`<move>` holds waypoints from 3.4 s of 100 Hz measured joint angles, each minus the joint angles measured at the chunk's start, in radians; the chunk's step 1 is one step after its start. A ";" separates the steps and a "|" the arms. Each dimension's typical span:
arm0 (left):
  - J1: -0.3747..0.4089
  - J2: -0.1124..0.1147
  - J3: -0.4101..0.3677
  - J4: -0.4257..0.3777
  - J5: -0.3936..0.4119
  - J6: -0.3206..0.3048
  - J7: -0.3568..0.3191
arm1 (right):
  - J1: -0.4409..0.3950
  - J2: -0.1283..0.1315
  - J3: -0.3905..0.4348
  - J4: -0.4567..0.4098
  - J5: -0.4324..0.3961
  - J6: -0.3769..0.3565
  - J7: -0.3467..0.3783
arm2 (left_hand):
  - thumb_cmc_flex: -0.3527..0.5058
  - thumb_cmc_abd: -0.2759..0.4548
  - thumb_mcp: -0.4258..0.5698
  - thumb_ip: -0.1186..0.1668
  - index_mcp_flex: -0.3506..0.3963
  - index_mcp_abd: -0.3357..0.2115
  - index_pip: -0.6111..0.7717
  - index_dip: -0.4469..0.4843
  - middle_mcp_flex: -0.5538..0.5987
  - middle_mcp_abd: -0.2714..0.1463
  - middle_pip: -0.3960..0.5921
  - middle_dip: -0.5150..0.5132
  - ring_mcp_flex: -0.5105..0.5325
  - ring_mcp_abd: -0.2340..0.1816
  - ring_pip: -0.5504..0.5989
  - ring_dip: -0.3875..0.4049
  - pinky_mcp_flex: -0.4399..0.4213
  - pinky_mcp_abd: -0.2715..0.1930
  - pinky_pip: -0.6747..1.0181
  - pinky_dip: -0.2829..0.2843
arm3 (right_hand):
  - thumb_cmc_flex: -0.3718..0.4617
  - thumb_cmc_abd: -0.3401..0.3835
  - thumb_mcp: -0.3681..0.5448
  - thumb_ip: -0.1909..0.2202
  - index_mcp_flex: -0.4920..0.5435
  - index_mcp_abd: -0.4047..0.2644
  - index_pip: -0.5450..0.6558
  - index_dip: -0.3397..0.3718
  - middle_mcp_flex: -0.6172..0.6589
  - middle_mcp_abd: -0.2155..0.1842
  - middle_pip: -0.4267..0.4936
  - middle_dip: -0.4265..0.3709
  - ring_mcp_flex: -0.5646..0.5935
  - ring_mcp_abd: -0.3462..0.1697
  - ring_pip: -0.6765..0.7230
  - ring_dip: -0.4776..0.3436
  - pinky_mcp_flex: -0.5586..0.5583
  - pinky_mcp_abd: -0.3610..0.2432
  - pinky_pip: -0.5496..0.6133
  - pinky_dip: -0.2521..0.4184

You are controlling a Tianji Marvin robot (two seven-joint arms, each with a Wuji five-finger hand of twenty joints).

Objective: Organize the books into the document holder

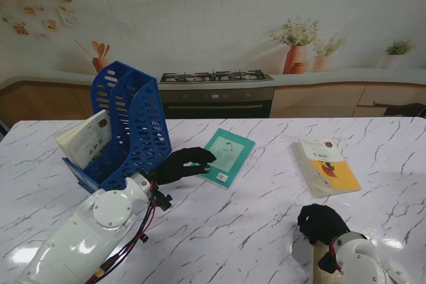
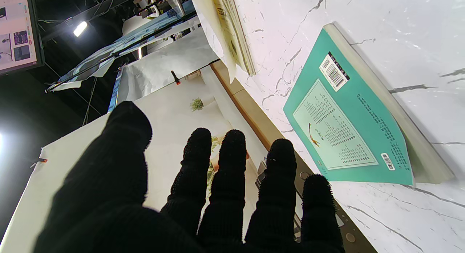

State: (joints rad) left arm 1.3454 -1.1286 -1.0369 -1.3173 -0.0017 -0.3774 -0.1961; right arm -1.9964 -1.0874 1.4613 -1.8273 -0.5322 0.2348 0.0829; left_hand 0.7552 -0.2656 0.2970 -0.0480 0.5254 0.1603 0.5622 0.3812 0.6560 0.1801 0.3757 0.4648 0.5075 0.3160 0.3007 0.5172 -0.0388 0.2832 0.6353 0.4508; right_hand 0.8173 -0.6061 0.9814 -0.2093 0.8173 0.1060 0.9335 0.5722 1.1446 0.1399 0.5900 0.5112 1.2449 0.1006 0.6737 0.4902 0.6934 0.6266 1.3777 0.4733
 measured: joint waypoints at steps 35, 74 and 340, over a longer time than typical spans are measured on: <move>-0.013 0.000 0.012 0.016 0.001 -0.013 0.004 | -0.226 -0.017 0.138 -0.270 -0.177 0.181 0.008 | 0.000 0.000 0.001 0.000 0.000 0.000 0.002 0.000 0.000 0.000 0.000 0.000 0.000 0.000 0.000 0.000 -0.014 0.038 0.001 -0.002 | -0.124 0.090 -0.143 -0.012 0.000 -0.134 -0.008 -0.012 -0.043 -0.048 -0.031 -0.046 -0.087 -0.008 -0.107 -0.039 -0.087 -0.172 -0.021 0.031; -0.051 -0.004 0.040 0.060 -0.025 -0.044 -0.008 | -0.293 0.014 0.171 -0.291 -0.226 0.260 0.217 | 0.000 0.000 0.001 0.000 0.001 0.000 0.004 0.000 0.000 0.000 0.000 0.000 0.001 0.000 0.000 0.009 -0.014 0.050 0.002 -0.002 | -0.126 0.313 -0.223 -0.012 0.061 0.051 -0.224 -0.223 -0.055 0.033 -0.139 -0.227 -0.129 0.058 -0.237 -0.181 -0.199 -0.173 -0.170 -0.100; -0.128 -0.029 0.098 0.154 -0.112 -0.095 -0.045 | -0.217 -0.013 0.114 -0.174 0.022 0.321 -0.047 | 0.023 0.015 -0.009 0.000 0.015 0.000 0.015 0.000 0.030 0.000 0.001 0.001 0.003 -0.001 0.002 0.010 -0.014 0.100 0.002 0.000 | 0.012 0.556 -1.000 0.106 -0.129 0.005 -0.236 0.349 -0.231 -0.042 0.316 -0.001 -0.186 -0.028 0.178 0.022 -0.260 0.086 -0.228 -0.094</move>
State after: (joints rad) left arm 1.2175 -1.1573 -0.9385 -1.1634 -0.1136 -0.4725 -0.2409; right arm -2.2137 -1.1005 1.5753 -2.0018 -0.5099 0.5562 0.0361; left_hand 0.7785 -0.2506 0.2882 -0.0480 0.5409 0.1607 0.5774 0.3812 0.6856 0.1802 0.3764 0.4657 0.5105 0.3152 0.3022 0.5268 -0.0533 0.3831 0.6375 0.4506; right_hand 0.8293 -0.0506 -0.0181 -0.1036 0.6880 0.1108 0.6970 0.9216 0.9131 0.0978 0.9062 0.5098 1.0587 0.0728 0.8516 0.5125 0.4338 0.7128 1.1492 0.3797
